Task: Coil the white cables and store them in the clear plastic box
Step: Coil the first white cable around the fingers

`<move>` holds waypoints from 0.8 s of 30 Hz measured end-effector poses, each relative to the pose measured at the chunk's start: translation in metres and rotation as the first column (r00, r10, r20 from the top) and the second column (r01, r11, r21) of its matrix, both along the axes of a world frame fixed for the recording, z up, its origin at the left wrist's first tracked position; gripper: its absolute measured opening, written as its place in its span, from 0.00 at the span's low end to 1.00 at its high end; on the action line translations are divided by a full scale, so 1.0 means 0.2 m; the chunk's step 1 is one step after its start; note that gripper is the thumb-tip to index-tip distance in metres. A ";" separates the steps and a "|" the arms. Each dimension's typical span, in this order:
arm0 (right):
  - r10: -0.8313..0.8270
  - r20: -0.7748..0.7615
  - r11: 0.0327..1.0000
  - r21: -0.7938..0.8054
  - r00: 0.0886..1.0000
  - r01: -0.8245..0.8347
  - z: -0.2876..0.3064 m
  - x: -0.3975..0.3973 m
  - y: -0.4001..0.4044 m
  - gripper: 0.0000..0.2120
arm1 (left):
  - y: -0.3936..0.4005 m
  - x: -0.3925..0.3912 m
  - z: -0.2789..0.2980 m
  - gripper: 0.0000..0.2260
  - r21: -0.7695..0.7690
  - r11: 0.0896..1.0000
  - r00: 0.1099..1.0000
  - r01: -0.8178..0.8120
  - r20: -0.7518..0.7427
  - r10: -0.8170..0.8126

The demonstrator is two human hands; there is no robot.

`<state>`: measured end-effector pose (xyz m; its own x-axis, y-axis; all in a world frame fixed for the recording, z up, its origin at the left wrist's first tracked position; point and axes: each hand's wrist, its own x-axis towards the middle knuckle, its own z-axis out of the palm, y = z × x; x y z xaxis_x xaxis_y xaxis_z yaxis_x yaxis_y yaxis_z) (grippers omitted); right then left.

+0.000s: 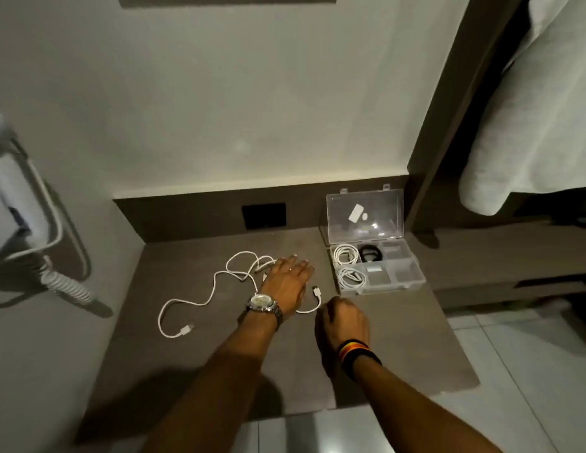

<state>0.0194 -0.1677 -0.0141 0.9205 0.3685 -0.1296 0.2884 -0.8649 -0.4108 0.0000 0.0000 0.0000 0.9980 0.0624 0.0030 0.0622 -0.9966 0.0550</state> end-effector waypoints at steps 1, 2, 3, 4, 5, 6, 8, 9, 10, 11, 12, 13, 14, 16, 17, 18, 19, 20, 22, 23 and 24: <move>-0.036 -0.017 0.999 0.011 0.999 0.036 -0.04 0.00 0.01 0.15 | -0.01 0.03 -0.04 0.21 -0.002 1.000 0.999 0.029 -0.034 -0.029; -0.079 -0.024 0.996 0.044 0.997 0.080 -0.07 0.01 0.03 0.15 | -0.01 0.06 -0.08 0.20 -0.012 0.998 0.997 0.056 -0.047 -0.056; -0.095 -0.043 0.993 0.063 0.995 0.098 -0.12 0.01 0.05 0.16 | -0.02 0.08 -0.12 0.20 -0.010 0.997 0.994 0.082 -0.077 -0.083; -0.121 -0.076 0.989 0.073 0.990 0.127 -0.12 0.01 0.07 0.16 | -0.03 0.10 -0.14 0.20 -0.005 0.993 0.987 0.118 -0.106 -0.118; -0.138 -0.095 0.986 0.082 0.986 0.146 -0.14 0.02 0.08 0.16 | -0.03 0.13 -0.16 0.19 0.015 0.988 0.981 0.153 -0.122 -0.150; -0.149 -0.110 0.984 0.086 0.983 0.159 -0.16 0.02 0.10 0.16 | -0.04 0.15 -0.18 0.18 0.038 0.982 0.975 0.187 -0.128 -0.181; -0.190 -0.124 0.975 0.096 0.974 0.202 -0.18 0.05 0.12 0.16 | -0.04 0.18 -0.20 0.16 0.080 0.974 0.972 0.211 -0.123 -0.200; -0.207 -0.133 0.969 0.105 0.969 0.222 -0.19 0.06 0.13 0.15 | -0.04 0.19 -0.20 0.14 0.098 0.974 0.973 0.207 -0.124 -0.194; -0.224 -0.150 0.964 0.109 0.963 0.241 -0.20 0.07 0.13 0.15 | -0.04 0.20 -0.21 0.13 0.120 0.972 0.975 0.202 -0.123 -0.188; -0.246 -0.174 0.956 0.117 0.953 0.268 -0.21 0.07 0.14 0.14 | -0.05 0.20 -0.20 0.12 0.147 0.967 0.975 0.206 -0.121 -0.189; -0.270 -0.207 0.946 0.124 0.940 0.299 -0.21 0.07 0.14 0.14 | -0.05 0.20 -0.19 0.10 0.179 0.958 0.971 0.224 -0.126 -0.203; -0.293 -0.235 0.935 0.134 0.927 0.329 -0.21 0.07 0.14 0.13 | -0.05 0.20 -0.18 0.09 0.212 0.947 0.967 0.243 -0.131 -0.219; -0.306 -0.257 0.926 0.142 0.917 0.349 -0.20 0.07 0.14 0.12 | -0.05 0.19 -0.16 0.09 0.237 0.936 0.963 0.259 -0.135 -0.232; -0.306 -0.297 0.915 0.171 0.905 0.366 -0.19 0.08 0.13 0.10 | -0.05 0.17 -0.10 0.10 0.250 0.932 0.963 0.263 -0.119 -0.240; -0.296 -0.321 0.902 0.216 0.900 0.374 -0.18 0.08 0.12 0.09 | -0.05 0.16 -0.07 0.10 0.243 0.936 0.966 0.253 -0.107 -0.234; -0.268 -0.351 0.879 0.293 0.897 0.377 -0.16 0.07 0.12 0.08 | -0.04 0.13 -0.02 0.10 0.219 0.945 0.970 0.241 -0.083 -0.228; -0.225 -0.389 0.839 0.389 0.894 0.380 -0.12 0.06 0.12 0.06 | -0.03 0.11 0.04 0.10 0.188 0.956 0.974 0.224 -0.046 -0.220; -0.171 -0.427 0.776 0.497 0.888 0.389 -0.09 0.06 0.12 0.04 | -0.01 0.09 0.11 0.10 0.145 0.970 0.981 0.195 -0.016 -0.195; -0.066 -0.458 0.624 0.674 0.886 0.395 0.02 0.06 0.12 0.05 | 0.02 0.04 0.27 0.10 0.013 0.995 0.994 0.102 0.032 -0.102; -0.012 -0.462 0.565 0.729 0.887 0.387 0.10 0.06 0.13 0.07 | 0.05 0.01 0.36 0.10 -0.045 0.998 0.998 0.046 0.039 -0.044; 0.053 -0.462 0.509 0.775 0.885 0.374 0.20 0.07 0.14 0.07 | 0.07 -0.02 0.46 0.09 -0.072 0.997 0.999 -0.004 0.044 0.007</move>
<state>0.0328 -0.1399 0.0259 0.9167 0.3482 -0.1958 -0.1821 -0.0721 -0.9806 -0.0034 0.0139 0.0923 0.9967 0.0697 0.0420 0.0637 -0.9895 0.1295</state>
